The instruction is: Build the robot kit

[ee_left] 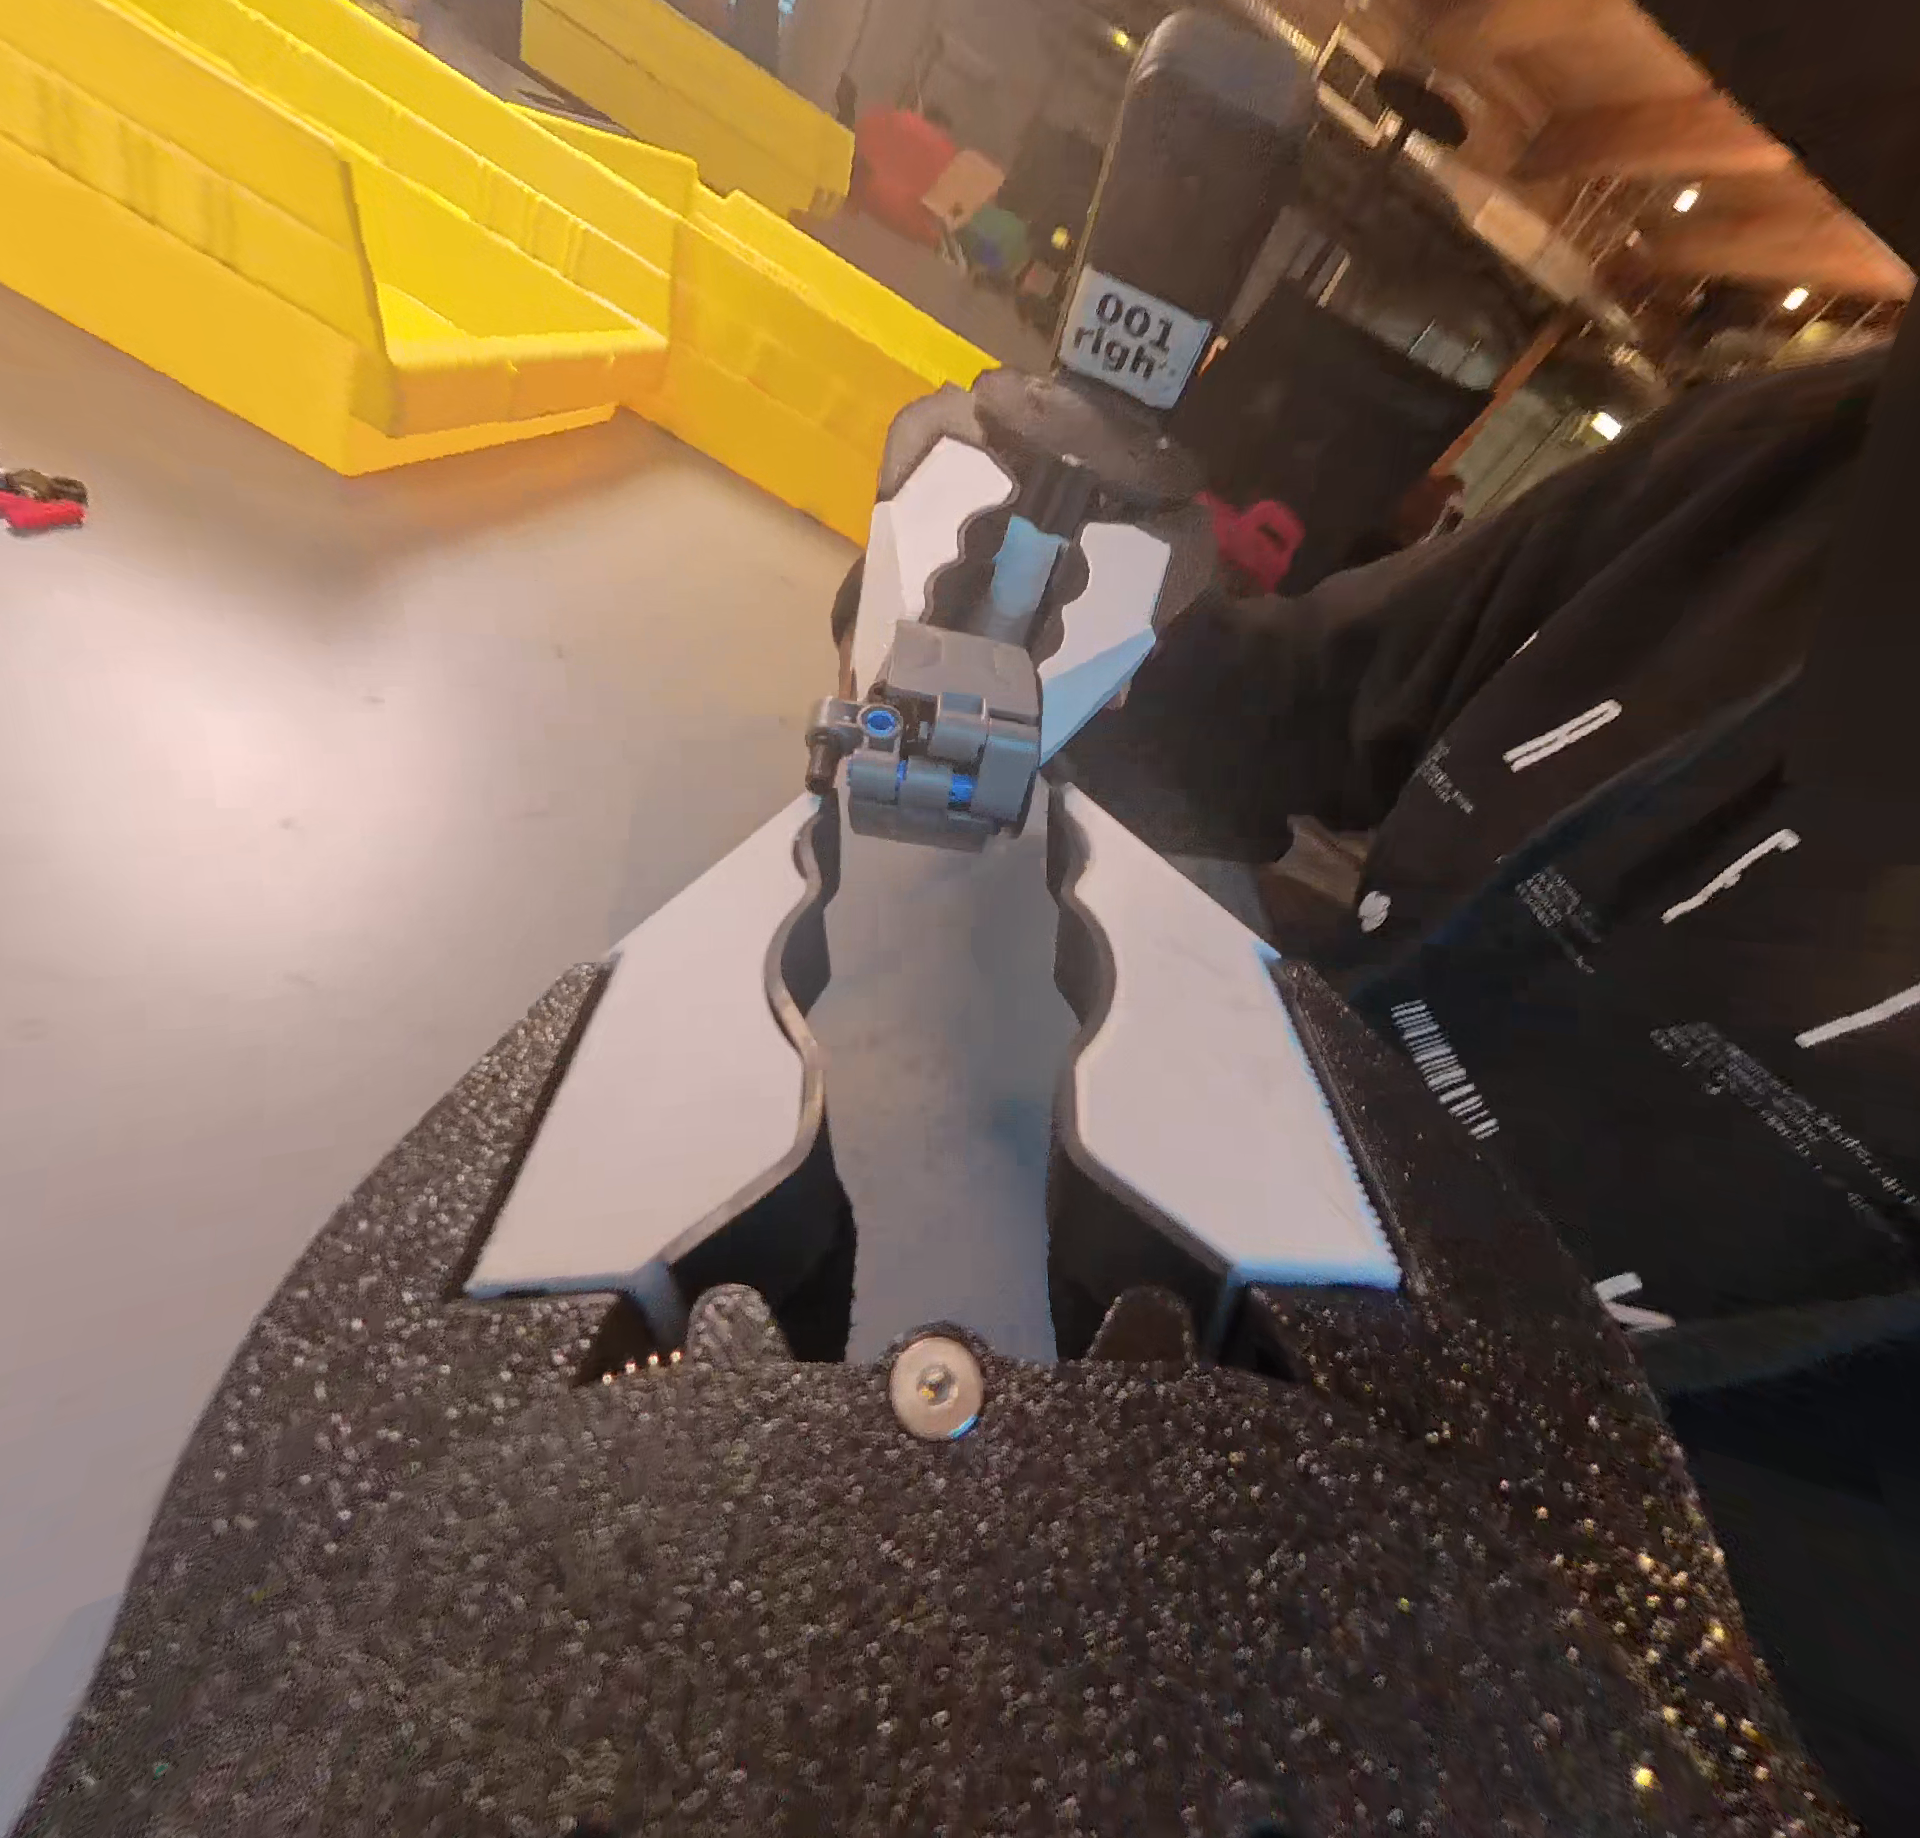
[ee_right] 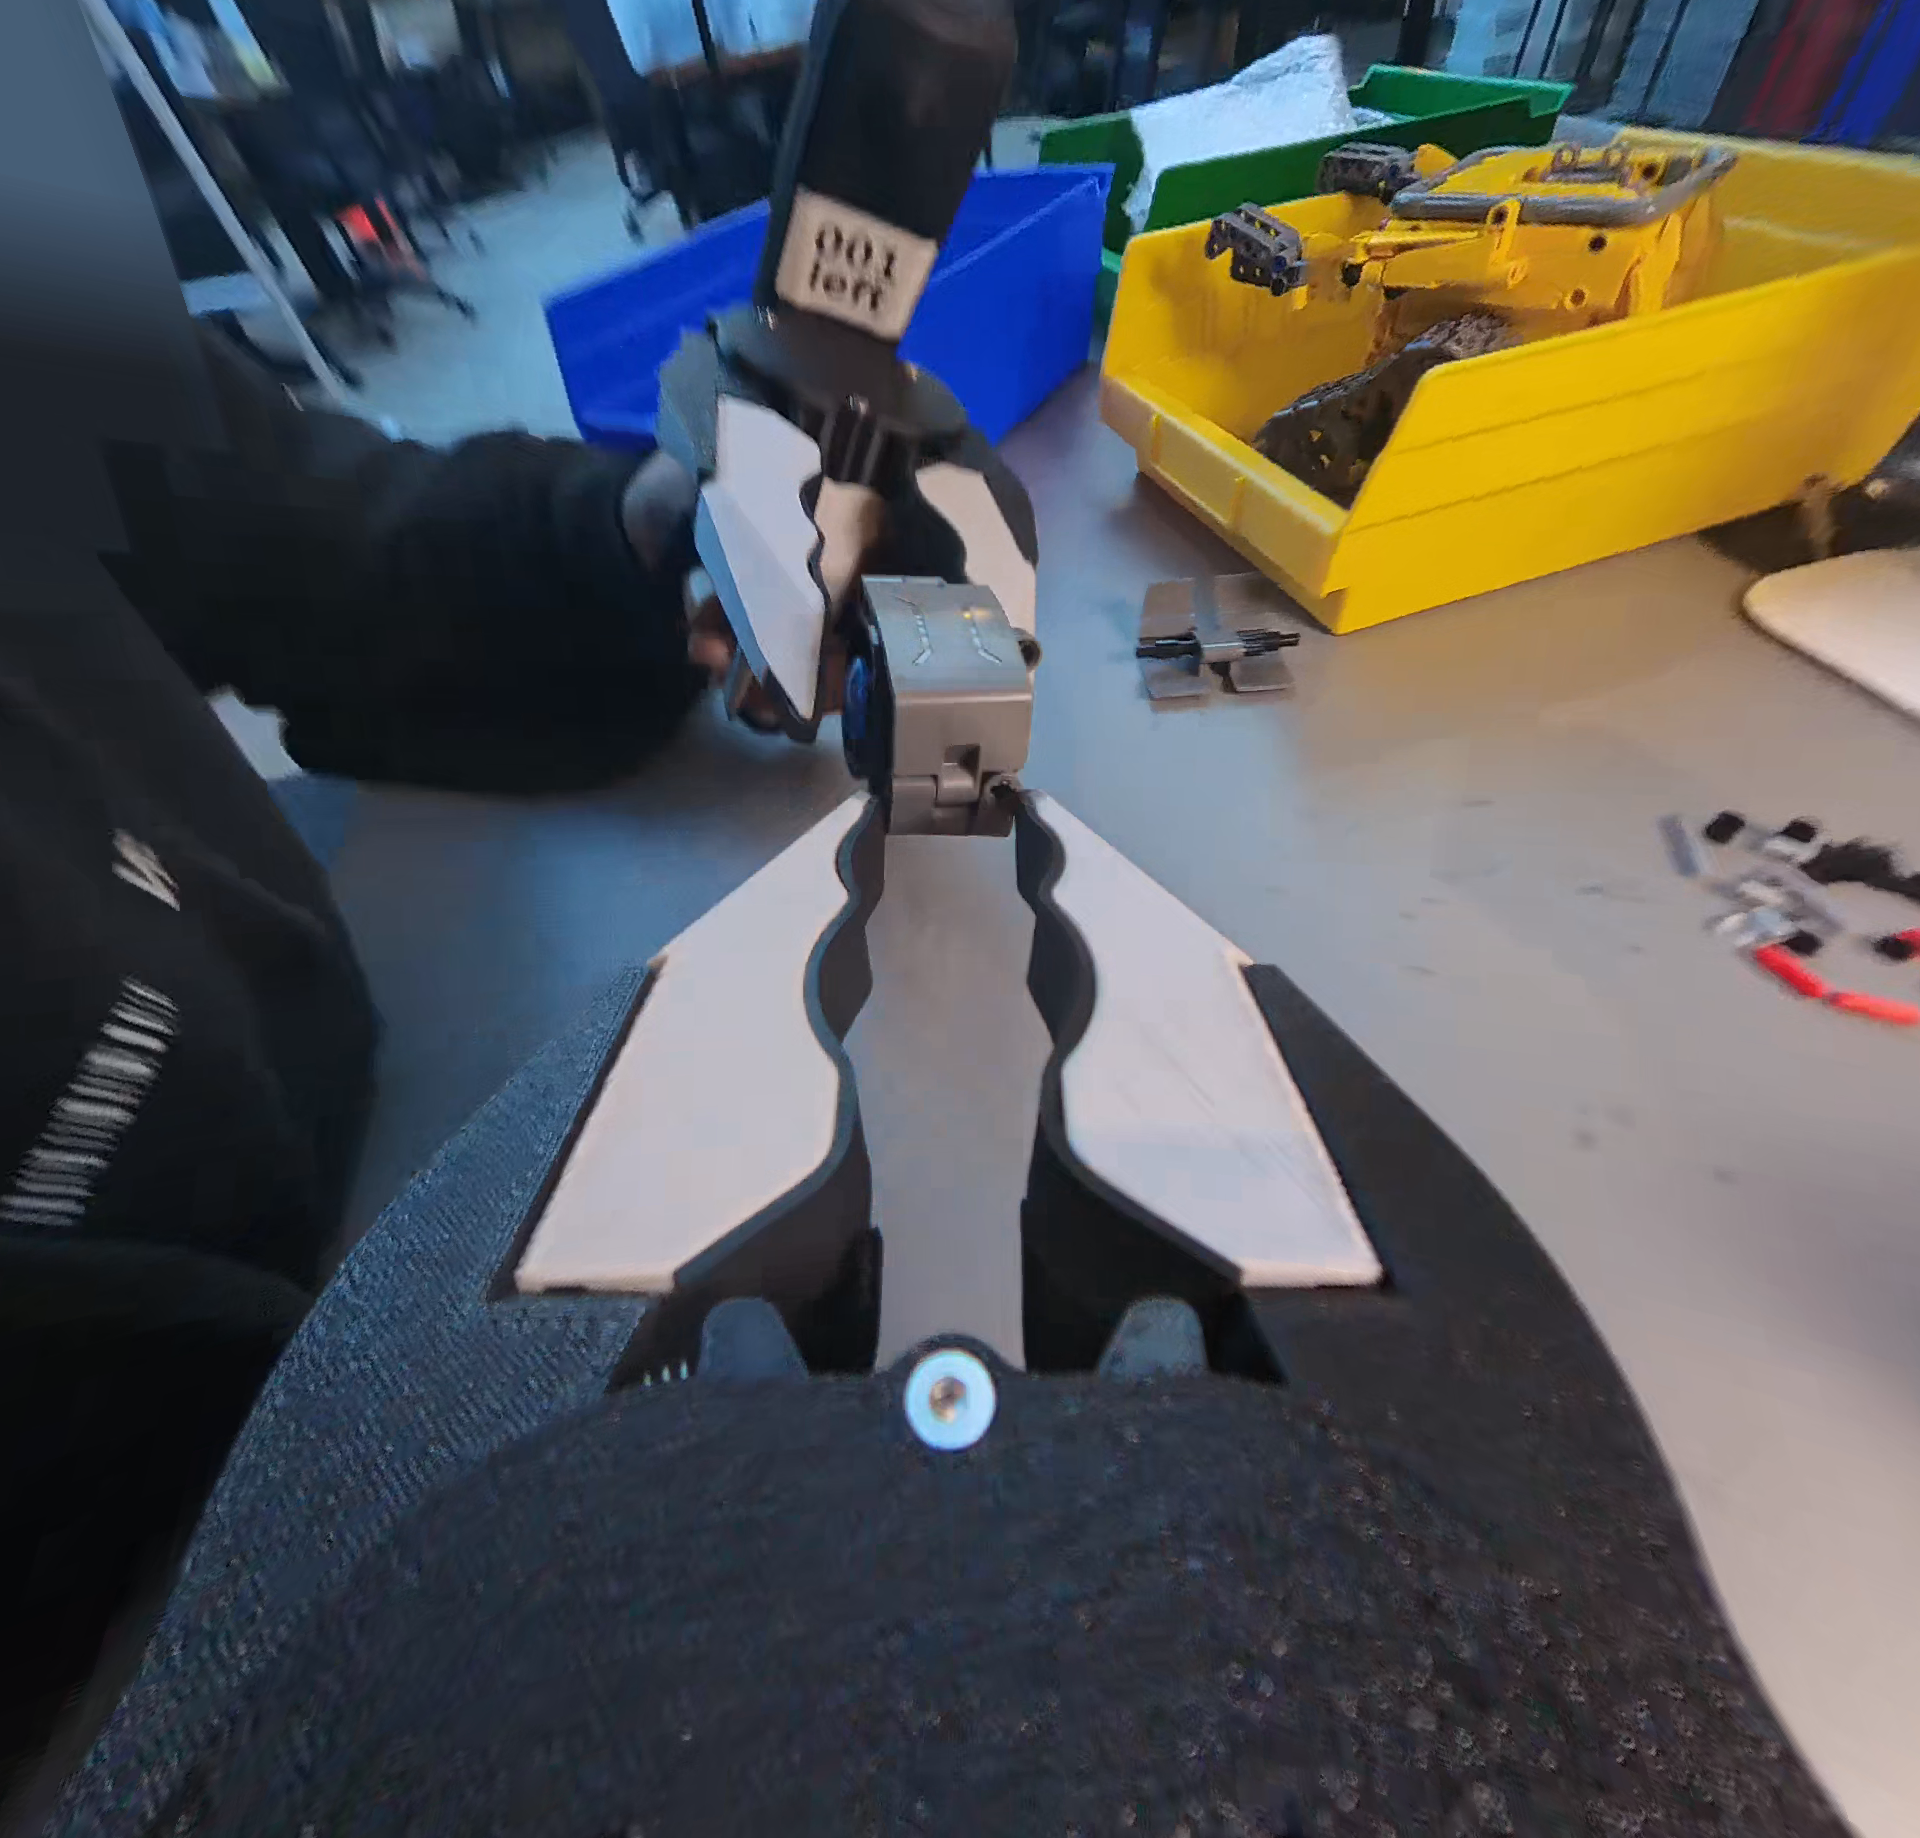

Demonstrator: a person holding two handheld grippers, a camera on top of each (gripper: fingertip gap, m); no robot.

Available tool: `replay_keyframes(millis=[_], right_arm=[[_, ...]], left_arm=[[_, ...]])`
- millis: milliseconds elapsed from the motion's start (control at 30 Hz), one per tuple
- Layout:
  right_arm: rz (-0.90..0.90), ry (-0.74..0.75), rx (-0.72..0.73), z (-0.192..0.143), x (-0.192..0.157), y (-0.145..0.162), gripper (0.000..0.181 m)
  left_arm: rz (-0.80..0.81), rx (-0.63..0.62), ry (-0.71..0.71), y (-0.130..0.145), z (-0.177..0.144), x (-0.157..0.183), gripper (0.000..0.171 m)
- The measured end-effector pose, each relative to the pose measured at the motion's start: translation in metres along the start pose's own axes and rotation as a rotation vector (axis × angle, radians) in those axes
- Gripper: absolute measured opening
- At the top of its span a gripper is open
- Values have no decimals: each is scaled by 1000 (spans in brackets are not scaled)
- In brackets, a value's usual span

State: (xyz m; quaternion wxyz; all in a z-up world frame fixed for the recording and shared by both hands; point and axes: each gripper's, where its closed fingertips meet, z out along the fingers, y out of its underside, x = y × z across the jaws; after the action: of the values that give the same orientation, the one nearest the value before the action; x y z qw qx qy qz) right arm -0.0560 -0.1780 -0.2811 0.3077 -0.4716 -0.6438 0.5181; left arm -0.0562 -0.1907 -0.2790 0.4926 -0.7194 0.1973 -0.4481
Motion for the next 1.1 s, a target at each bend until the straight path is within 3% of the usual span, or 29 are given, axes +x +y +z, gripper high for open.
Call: replay_keyframes(millis=[200, 367, 533, 800, 867, 933, 967, 1100], right_arm=[[-235, 78, -126, -1, 0, 12, 25], [-368, 117, -154, -1, -2, 13, 24], [-511, 136, -169, 2, -7, 16, 24], [-555, 155, -39, -4, -12, -5, 23], [-569, 163, 35, -9, -16, -16, 0], [-573, 163, 95, -14, -19, -26, 6], [-569, 165, 105, -15, -19, -28, 19], [-505, 125, 148, -20, -20, -33, 23]], left_arm=[[263, -138, -120, 18, 4, -6, 45], [284, -112, -156, 13, 1, -12, 52], [351, -146, -157, 18, 3, -9, 45], [412, -98, -134, 9, -1, -1, 44], [433, -112, -161, 10, -1, -5, 44], [458, -92, -132, 8, -1, 1, 44], [464, -60, -122, 4, -1, 5, 44], [508, -40, -150, -2, -3, 5, 43]])
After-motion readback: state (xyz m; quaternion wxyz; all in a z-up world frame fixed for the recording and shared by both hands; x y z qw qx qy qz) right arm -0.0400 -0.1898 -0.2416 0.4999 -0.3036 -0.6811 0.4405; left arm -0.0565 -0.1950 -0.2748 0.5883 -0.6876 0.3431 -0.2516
